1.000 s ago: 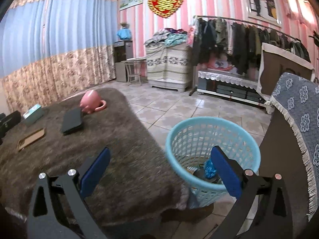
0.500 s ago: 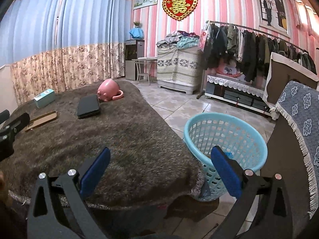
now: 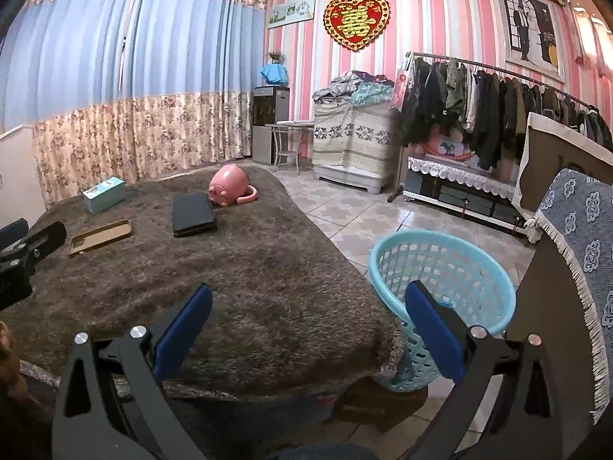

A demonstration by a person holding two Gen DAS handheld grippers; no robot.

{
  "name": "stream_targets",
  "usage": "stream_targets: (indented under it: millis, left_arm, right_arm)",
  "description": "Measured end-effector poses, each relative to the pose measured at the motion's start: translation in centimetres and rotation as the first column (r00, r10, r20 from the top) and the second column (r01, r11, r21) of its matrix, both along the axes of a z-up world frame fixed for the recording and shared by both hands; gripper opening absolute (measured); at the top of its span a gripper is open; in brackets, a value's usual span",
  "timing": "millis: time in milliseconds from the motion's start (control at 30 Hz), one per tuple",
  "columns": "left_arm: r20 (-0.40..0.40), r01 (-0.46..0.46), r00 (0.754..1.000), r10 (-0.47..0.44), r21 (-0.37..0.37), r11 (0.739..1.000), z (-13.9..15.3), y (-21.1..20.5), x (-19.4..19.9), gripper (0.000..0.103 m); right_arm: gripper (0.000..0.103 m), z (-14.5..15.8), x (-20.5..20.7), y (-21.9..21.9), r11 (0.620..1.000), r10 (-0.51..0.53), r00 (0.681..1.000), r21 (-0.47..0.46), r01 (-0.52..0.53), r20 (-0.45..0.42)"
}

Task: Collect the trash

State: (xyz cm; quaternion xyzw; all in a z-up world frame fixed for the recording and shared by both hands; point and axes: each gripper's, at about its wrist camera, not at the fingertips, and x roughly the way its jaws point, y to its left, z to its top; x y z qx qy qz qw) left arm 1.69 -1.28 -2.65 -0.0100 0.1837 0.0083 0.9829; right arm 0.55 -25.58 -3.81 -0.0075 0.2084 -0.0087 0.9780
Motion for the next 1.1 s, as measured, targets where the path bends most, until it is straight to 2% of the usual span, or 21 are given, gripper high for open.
stream_targets:
  millis: [267, 1100]
  left_arm:
    - [0.042, -0.006, 0.999, 0.005, 0.015, 1.0, 0.9, 0.2, -1.3, 0.098]
    - [0.055, -0.003, 0.998, 0.003, 0.003, 1.0, 1.3, 0.3, -2.1, 0.098]
  right_arm:
    - [0.099, 1.0, -0.7, 0.8, 1.0, 0.017, 1.0, 0.007, -0.017, 0.023]
    - [0.099, 1.1, -1.4, 0.7, 0.999, 0.028, 0.999, 0.028, -0.029, 0.033]
